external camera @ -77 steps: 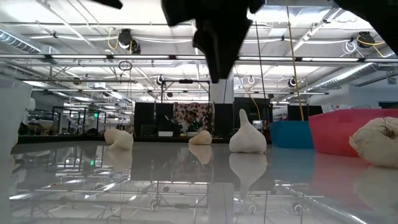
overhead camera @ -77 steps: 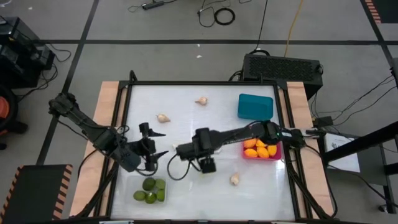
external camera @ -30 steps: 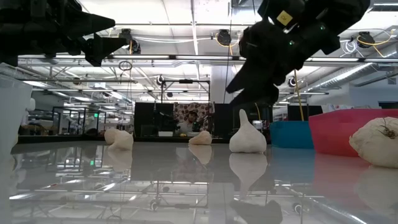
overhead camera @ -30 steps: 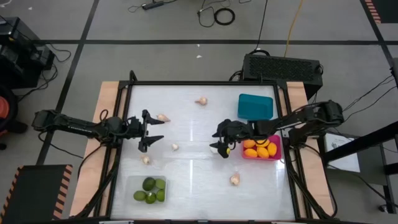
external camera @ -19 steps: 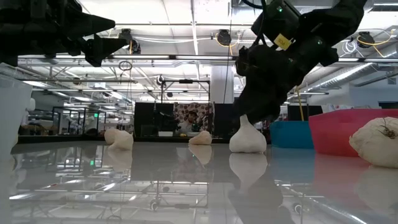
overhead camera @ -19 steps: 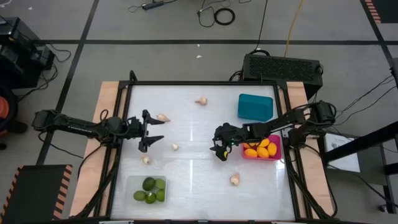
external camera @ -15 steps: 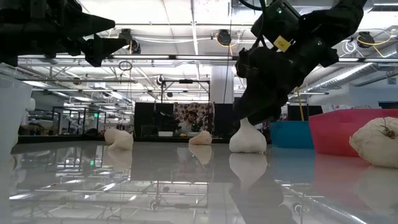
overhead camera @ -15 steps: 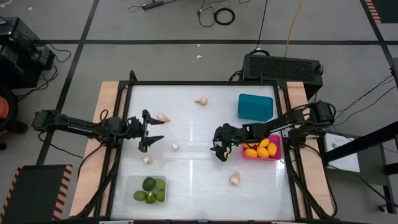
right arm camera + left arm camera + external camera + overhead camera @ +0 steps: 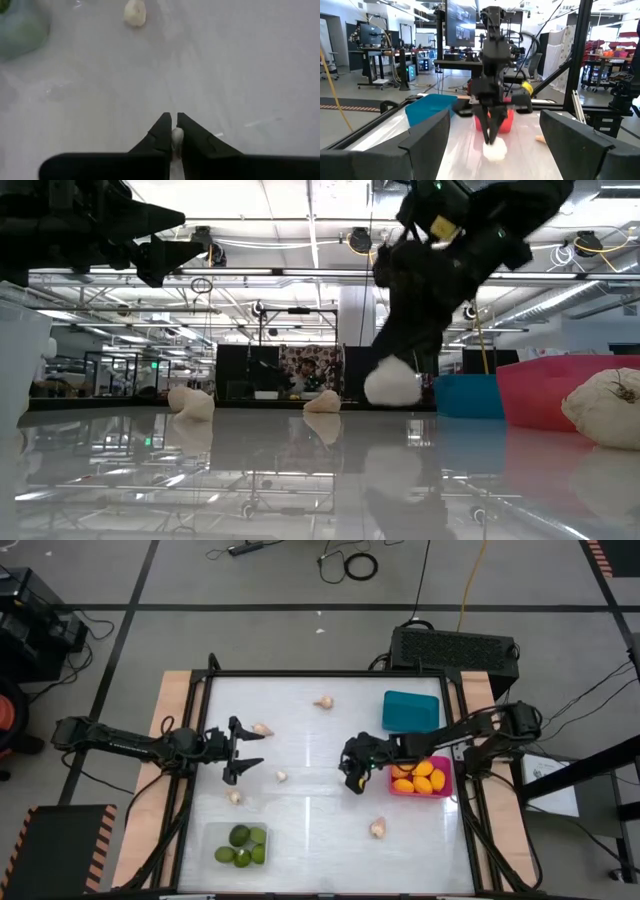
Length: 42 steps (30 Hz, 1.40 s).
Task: Sort produce into baskets
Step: Put the white garlic into the blue bin
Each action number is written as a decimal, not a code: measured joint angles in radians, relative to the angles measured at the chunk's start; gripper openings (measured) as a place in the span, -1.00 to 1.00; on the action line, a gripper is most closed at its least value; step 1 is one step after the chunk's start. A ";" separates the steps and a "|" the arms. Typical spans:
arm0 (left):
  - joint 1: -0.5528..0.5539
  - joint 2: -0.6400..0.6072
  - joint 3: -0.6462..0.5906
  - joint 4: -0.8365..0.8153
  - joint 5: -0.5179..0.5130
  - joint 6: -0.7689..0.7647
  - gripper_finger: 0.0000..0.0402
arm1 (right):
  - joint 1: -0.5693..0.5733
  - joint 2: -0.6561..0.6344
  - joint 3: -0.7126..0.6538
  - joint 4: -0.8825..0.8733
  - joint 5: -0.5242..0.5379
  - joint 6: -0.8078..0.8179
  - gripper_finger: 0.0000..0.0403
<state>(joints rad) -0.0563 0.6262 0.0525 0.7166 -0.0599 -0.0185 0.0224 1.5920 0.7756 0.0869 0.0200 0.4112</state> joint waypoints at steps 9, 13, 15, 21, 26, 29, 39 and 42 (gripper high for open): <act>0.000 0.000 0.000 0.000 -0.001 0.000 0.56 | -0.122 -0.064 0.302 -0.600 0.115 -0.218 -0.94; 0.000 0.000 0.000 0.000 -0.001 -0.002 0.56 | -0.197 -0.064 0.415 -0.811 0.265 -0.335 -0.95; 0.000 0.000 0.000 0.000 -0.001 -0.002 0.56 | -0.245 -0.064 0.446 -0.888 0.323 -0.362 -0.95; 0.000 0.000 0.000 0.000 -0.001 -0.003 0.56 | -0.410 -0.064 0.429 -1.094 0.404 -0.337 -0.95; 0.000 0.000 0.000 0.000 -0.001 -0.003 0.56 | -0.515 -0.064 0.363 -1.107 0.402 -0.278 -0.86; 0.000 0.000 0.000 0.000 -0.001 -0.003 0.56 | -0.542 -0.063 0.343 -1.103 0.401 -0.272 -0.75; 0.000 0.000 0.000 0.000 0.000 -0.002 0.56 | -0.553 -0.063 0.358 -1.112 0.401 -0.273 -0.29; 0.000 0.000 0.000 0.000 0.001 -0.002 0.56 | -0.549 -0.063 0.398 -1.111 0.394 -0.261 -0.19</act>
<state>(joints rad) -0.0563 0.6262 0.0525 0.7170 -0.0593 -0.0208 -0.5269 1.5288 1.1741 -1.0238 0.4143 0.1505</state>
